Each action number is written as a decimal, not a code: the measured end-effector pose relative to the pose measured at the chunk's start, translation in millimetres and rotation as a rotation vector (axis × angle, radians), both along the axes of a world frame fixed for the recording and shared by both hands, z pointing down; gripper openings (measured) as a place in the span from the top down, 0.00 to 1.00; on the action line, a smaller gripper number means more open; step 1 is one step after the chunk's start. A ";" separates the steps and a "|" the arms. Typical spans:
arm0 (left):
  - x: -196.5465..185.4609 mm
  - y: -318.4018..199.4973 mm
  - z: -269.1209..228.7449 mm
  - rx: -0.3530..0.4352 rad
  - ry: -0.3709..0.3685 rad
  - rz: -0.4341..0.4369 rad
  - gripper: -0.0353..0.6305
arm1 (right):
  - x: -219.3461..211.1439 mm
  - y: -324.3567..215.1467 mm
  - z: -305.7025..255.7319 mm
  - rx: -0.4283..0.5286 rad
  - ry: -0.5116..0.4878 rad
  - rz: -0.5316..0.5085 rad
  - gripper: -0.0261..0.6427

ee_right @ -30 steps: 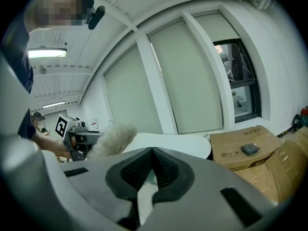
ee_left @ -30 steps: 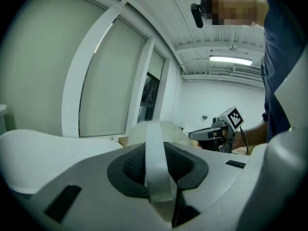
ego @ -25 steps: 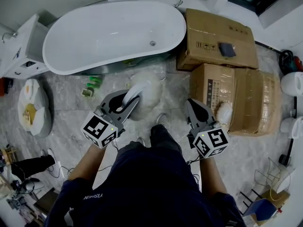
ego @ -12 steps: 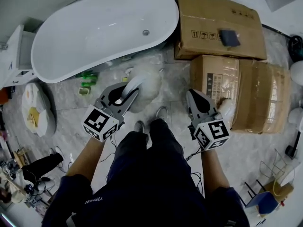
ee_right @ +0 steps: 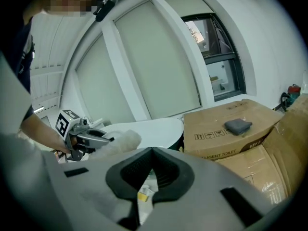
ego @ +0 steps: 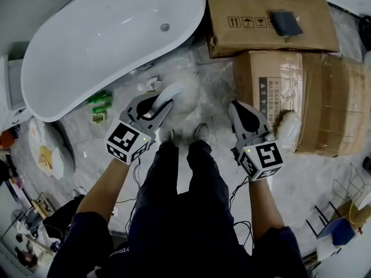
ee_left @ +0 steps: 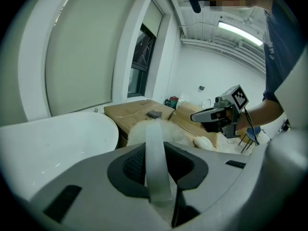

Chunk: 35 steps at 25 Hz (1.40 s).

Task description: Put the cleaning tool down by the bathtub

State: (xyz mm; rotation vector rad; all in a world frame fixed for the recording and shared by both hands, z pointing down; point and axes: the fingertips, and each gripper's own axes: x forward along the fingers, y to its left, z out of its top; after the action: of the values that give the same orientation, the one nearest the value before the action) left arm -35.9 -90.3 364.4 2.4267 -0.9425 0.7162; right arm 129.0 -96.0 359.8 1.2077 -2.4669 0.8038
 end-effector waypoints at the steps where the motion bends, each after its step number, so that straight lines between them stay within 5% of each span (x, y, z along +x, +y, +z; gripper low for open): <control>1: 2.0 -3.4 13.0 -0.006 -0.001 0.012 0.79 | 0.0 -1.2 10.7 -0.002 0.002 0.011 0.95; 14: 12.3 -16.3 225.1 -0.046 -0.070 0.167 0.79 | -7.1 -3.8 194.7 -0.019 0.043 0.130 0.95; 35: 38.3 -11.9 556.4 -0.078 -0.214 0.377 0.79 | -3.5 -12.0 455.9 0.010 0.056 0.159 0.95</control>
State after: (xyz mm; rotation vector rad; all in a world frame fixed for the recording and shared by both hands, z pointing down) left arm 2.4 -102.2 920.8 2.5199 -0.5180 1.1397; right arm 125.4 -108.0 815.7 1.4241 -2.3558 0.7873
